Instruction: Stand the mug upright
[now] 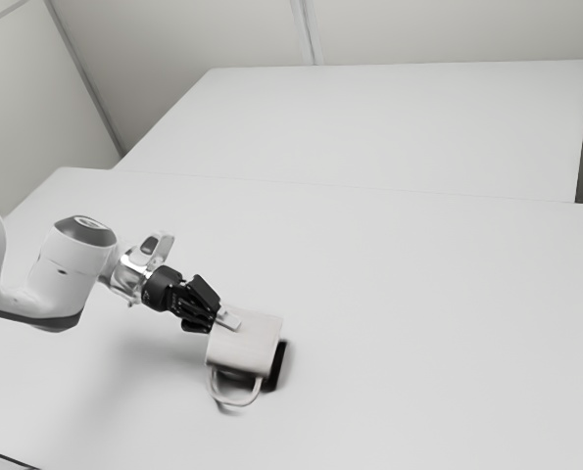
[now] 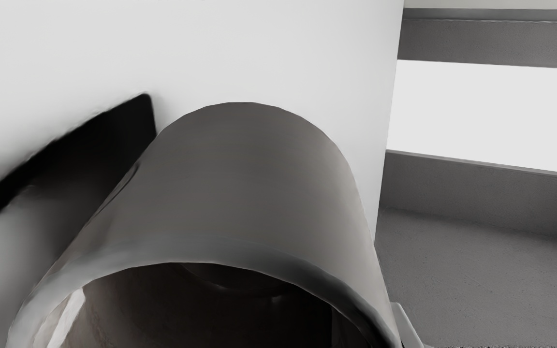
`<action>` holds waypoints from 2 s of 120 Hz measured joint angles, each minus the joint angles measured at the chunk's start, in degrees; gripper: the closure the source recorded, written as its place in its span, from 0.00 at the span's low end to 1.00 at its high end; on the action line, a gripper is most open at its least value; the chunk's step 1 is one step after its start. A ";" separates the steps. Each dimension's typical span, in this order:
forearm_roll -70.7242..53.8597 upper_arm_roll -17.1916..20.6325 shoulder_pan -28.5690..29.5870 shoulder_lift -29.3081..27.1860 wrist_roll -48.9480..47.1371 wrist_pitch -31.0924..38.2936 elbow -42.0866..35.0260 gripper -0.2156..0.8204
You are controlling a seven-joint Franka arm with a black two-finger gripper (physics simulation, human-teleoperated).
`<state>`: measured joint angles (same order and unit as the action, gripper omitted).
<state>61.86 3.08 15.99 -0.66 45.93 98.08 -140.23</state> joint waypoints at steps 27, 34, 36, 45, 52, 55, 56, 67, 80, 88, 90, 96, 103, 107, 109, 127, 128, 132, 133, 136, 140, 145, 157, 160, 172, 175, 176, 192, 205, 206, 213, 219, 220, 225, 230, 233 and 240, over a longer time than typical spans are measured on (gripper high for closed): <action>-1.50 1.69 1.10 -2.81 0.39 -0.01 0.64 0.92; -4.09 3.10 1.19 -4.36 0.45 0.70 1.14 0.92; -5.18 3.63 1.17 -4.81 0.46 1.04 1.48 0.92; -12.06 5.90 0.95 -6.62 0.51 2.77 4.69 0.93; -18.42 7.40 0.84 -7.28 0.54 4.64 7.11 0.93; -21.21 7.98 0.91 -7.66 0.56 5.53 7.76 0.93; -22.13 8.16 0.92 -7.78 0.57 5.85 7.93 0.93; -32.21 9.91 0.93 -8.30 0.61 10.14 9.01 0.94; -41.30 11.02 1.01 -8.03 0.70 16.19 9.06 0.95; -45.28 12.01 1.08 -7.99 0.72 19.77 8.64 0.95; -46.07 12.26 1.06 -7.94 0.72 20.63 8.55 0.95; -48.21 13.24 1.05 -7.75 0.71 23.11 8.26 0.96; -49.95 13.83 0.93 -7.69 0.68 25.51 7.79 0.96; -50.64 13.97 0.93 -7.68 0.66 26.67 7.49 0.96; -50.93 14.02 0.95 -7.67 0.64 27.19 7.35 0.96; -52.34 14.35 1.01 -7.58 0.49 30.42 6.69 0.95; -52.36 14.37 1.02 -7.57 0.50 30.52 6.66 0.93; -52.37 14.47 1.03 -7.34 0.56 30.87 6.64 0.86; -52.37 14.48 1.03 -7.29 0.57 30.94 6.64 0.84; -52.37 14.52 1.02 -7.18 0.61 31.16 6.63 0.78; -52.37 14.55 1.03 -7.10 0.67 31.40 6.62 0.71; -52.37 14.57 1.03 -7.05 0.74 31.66 6.62 0.62; -52.36 14.58 0.98 -6.97 0.89 32.09 6.62 0.47; -52.36 14.58 0.97 -6.97 0.92 32.17 6.62 0.44; -52.34 15.02 1.03 -7.15 1.00 32.39 6.70 0.35; -52.34 15.13 1.03 -7.27 0.90 32.42 6.73 0.34; -52.34 15.15 1.02 -7.32 0.83 32.42 6.74 0.33; -52.35 15.26 1.79 -8.12 -4.32 30.86 7.67 0.27; -53.21 15.24 2.49 -8.28 -11.07 26.48 11.01 0.25; -53.39 15.23 2.51 -8.27 -11.56 26.11 11.44 0.25; -54.33 15.21 2.54 -8.17 -14.83 23.54 14.46 0.24; -54.87 15.20 2.54 -8.13 -17.39 21.48 16.65 0.23; -54.94 15.20 2.54 -8.11 -17.80 21.15 17.06 0.23; -55.23 15.19 2.52 -7.95 -19.76 19.42 19.22 0.23; -55.44 15.09 2.53 -7.84 -21.59 17.82 20.88 0.22; -55.54 14.95 2.46 -7.68 -22.63 16.81 21.99 0.22; -55.70 14.65 2.07 -6.72 -24.90 14.21 25.55 0.22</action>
<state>6.16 17.73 18.06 -7.38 21.03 112.29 -114.68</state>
